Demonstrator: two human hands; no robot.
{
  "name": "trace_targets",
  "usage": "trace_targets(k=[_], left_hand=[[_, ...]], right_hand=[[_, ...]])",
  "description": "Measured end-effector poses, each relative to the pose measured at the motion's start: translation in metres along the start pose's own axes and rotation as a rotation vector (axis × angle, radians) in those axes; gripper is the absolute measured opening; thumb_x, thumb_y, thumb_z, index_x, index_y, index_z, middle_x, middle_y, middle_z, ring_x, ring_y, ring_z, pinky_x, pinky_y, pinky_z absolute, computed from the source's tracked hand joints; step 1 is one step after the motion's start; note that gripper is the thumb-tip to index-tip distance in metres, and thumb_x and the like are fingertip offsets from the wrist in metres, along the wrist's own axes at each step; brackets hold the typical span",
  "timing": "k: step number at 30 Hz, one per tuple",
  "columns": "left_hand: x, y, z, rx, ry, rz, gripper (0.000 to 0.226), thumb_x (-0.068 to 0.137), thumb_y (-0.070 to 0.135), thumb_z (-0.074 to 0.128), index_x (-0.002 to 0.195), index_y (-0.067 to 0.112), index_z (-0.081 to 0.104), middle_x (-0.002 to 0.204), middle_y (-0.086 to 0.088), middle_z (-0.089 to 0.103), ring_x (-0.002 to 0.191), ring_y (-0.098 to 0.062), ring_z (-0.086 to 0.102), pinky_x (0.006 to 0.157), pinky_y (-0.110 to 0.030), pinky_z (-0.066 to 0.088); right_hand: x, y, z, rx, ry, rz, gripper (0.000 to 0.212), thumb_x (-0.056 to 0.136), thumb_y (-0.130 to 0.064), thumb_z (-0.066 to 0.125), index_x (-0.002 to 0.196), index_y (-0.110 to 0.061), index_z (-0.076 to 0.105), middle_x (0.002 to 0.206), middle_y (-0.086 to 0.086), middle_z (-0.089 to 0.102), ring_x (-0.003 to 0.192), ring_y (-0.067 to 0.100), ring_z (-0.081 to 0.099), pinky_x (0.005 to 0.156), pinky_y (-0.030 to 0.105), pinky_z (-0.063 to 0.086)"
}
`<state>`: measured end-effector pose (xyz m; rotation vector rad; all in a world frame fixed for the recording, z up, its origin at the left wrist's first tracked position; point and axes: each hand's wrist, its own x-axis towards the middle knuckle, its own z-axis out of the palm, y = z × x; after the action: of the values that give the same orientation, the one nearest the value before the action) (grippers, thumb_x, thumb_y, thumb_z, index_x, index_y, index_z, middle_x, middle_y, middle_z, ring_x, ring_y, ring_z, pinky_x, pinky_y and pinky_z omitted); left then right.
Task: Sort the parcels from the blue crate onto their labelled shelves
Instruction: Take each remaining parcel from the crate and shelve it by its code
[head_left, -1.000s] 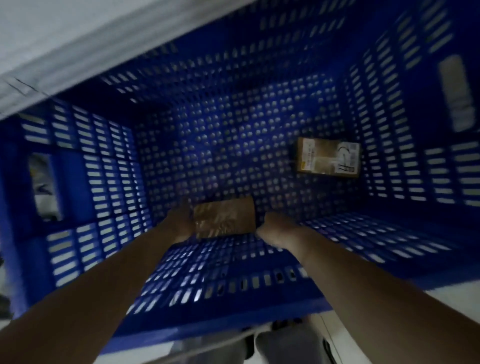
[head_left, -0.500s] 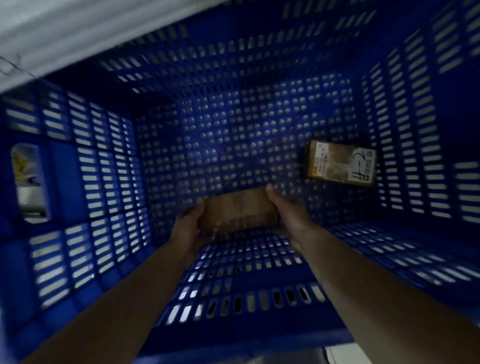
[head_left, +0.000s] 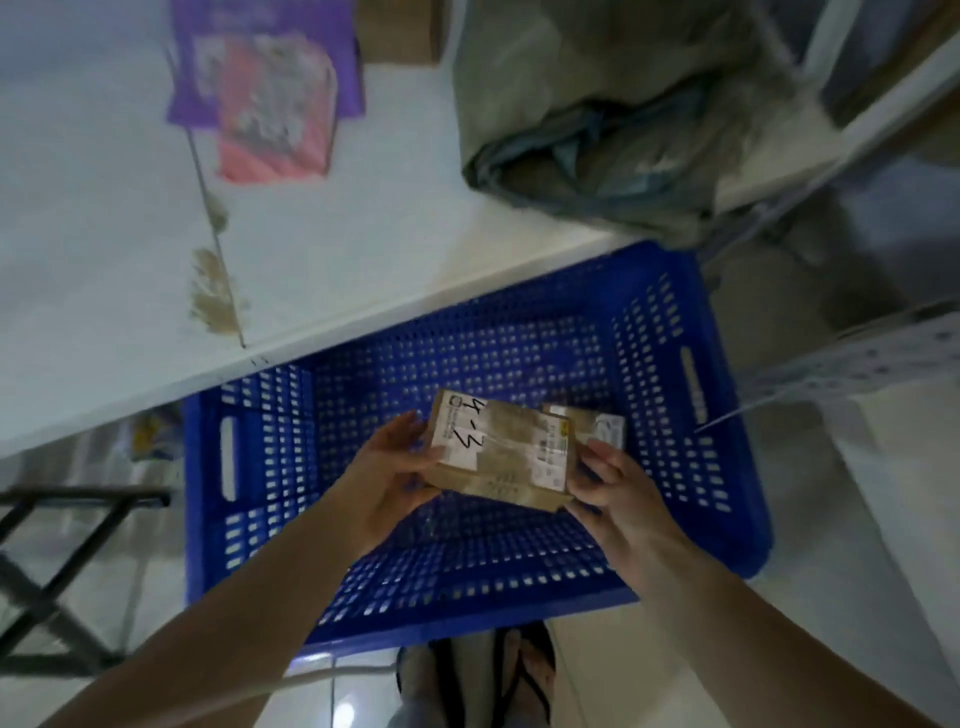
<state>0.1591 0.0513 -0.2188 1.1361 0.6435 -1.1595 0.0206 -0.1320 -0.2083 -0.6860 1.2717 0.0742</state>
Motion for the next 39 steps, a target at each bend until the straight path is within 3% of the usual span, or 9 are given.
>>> trace_targets(k=[5, 9, 12, 18, 23, 28, 31, 35, 39], left_hand=[[-0.093, 0.044, 0.039, 0.200, -0.176, 0.047, 0.066, 0.064, -0.005, 0.070, 0.127, 0.009, 0.054, 0.116, -0.016, 0.067, 0.099, -0.030, 0.068, 0.079, -0.035, 0.059], [-0.168, 0.063, 0.069, 0.063, -0.233, 0.166, 0.080, 0.062, -0.009, 0.074, 0.128, 0.026, 0.047, 0.113, -0.015, 0.069, 0.102, -0.038, 0.066, 0.080, -0.047, 0.057], [-0.221, 0.066, 0.098, 0.005, -0.253, 0.290, 0.082, 0.062, -0.005, 0.075, 0.122, 0.044, 0.047, 0.110, -0.015, 0.070, 0.101, -0.040, 0.065, 0.077, -0.048, 0.057], [-0.310, 0.065, 0.148, -0.005, -0.288, 0.442, 0.070, 0.064, 0.003, 0.079, 0.118, 0.032, 0.045, 0.111, -0.019, 0.068, 0.102, -0.041, 0.065, 0.083, -0.051, 0.055], [-0.388, 0.078, 0.151, 0.317, -0.246, 0.602, 0.027, 0.082, 0.018, 0.068, 0.105, 0.018, 0.052, 0.119, -0.009, 0.064, 0.107, -0.019, 0.063, 0.087, -0.037, 0.053], [-0.484, 0.078, 0.149, 0.563, -0.305, 0.910, 0.051, 0.081, 0.009, 0.070, 0.122, 0.033, 0.052, 0.111, 0.000, 0.066, 0.103, -0.014, 0.064, 0.081, -0.028, 0.057], [-0.548, 0.088, 0.161, 0.635, -0.331, 1.060, 0.042, 0.085, 0.007, 0.064, 0.119, 0.030, 0.055, 0.111, 0.008, 0.066, 0.100, -0.001, 0.063, 0.085, -0.019, 0.054], [-0.649, 0.115, 0.190, 0.729, -0.290, 1.296, 0.043, 0.084, -0.002, 0.061, 0.124, 0.013, 0.055, 0.126, -0.011, 0.058, 0.111, -0.016, 0.060, 0.098, -0.034, 0.049], [-0.757, 0.135, 0.236, 0.857, -0.239, 1.569, 0.059, 0.086, 0.000, 0.059, 0.139, 0.020, 0.041, 0.124, -0.007, 0.047, 0.110, -0.016, 0.057, 0.093, -0.020, 0.049]], right_hand=[[-0.090, -0.060, 0.004, -0.052, -0.166, -0.102, 0.046, 0.090, 0.010, 0.050, 0.132, -0.011, 0.050, 0.116, 0.002, 0.065, 0.106, 0.018, 0.061, 0.096, 0.035, 0.046], [-0.171, -0.102, 0.022, -0.209, -0.116, -0.104, 0.070, 0.083, -0.032, 0.068, 0.144, -0.026, 0.033, 0.135, -0.005, 0.047, 0.113, 0.018, 0.048, 0.100, 0.045, 0.039], [-0.237, -0.111, 0.046, -0.259, -0.288, -0.056, 0.089, 0.063, -0.051, 0.071, 0.141, -0.035, 0.032, 0.143, -0.003, 0.041, 0.127, 0.023, 0.044, 0.099, 0.048, 0.041], [-0.326, -0.103, 0.077, -0.074, -0.391, -0.171, 0.052, 0.081, -0.038, 0.066, 0.130, -0.032, 0.051, 0.128, -0.001, 0.060, 0.117, 0.023, 0.057, 0.101, 0.051, 0.043], [-0.397, -0.119, 0.053, -0.114, -0.376, -0.464, 0.032, 0.092, -0.025, 0.057, 0.124, -0.028, 0.058, 0.112, 0.003, 0.071, 0.106, 0.028, 0.065, 0.081, 0.043, 0.056], [-0.494, -0.131, 0.049, -0.394, -0.271, -0.888, 0.023, 0.095, -0.026, 0.053, 0.116, -0.030, 0.063, 0.098, 0.000, 0.076, 0.091, 0.021, 0.072, 0.070, 0.028, 0.059], [-0.564, -0.134, 0.063, -0.547, -0.171, -1.166, 0.026, 0.098, -0.023, 0.048, 0.122, -0.027, 0.058, 0.110, -0.006, 0.069, 0.104, 0.015, 0.066, 0.087, 0.029, 0.056], [-0.672, -0.156, 0.077, -0.722, -0.122, -1.438, 0.037, 0.100, -0.014, 0.042, 0.137, -0.018, 0.044, 0.127, -0.007, 0.058, 0.114, 0.005, 0.056, 0.091, 0.005, 0.043], [-0.784, -0.185, 0.062, -0.737, -0.042, -1.615, 0.033, 0.099, -0.010, 0.043, 0.130, -0.022, 0.048, 0.130, -0.002, 0.060, 0.123, 0.014, 0.053, 0.108, 0.038, 0.042]])
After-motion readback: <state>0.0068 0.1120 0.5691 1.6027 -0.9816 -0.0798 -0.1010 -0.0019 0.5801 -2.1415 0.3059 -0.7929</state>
